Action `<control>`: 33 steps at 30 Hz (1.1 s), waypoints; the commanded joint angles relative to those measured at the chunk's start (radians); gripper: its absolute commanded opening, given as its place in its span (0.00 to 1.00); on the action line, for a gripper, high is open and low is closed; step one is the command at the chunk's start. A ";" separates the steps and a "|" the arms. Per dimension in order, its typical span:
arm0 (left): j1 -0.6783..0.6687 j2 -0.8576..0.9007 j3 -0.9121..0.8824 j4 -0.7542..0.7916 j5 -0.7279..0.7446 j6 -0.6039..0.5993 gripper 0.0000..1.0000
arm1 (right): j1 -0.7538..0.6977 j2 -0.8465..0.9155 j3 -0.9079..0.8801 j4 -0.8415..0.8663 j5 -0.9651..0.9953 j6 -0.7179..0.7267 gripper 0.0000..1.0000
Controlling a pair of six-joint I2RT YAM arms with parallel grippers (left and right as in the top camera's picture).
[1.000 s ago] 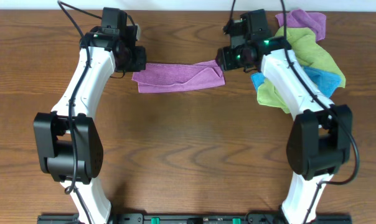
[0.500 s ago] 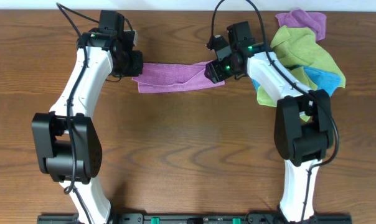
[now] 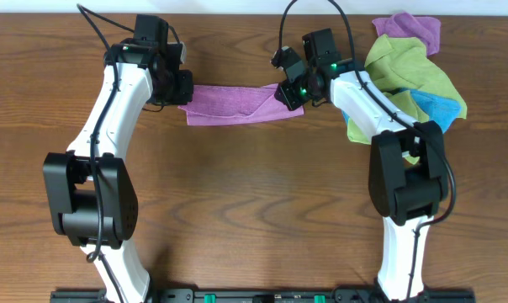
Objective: Fold the cloth
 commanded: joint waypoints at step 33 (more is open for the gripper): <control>0.002 0.010 0.000 -0.004 -0.010 0.007 0.22 | -0.049 -0.066 0.011 -0.117 0.029 0.014 0.01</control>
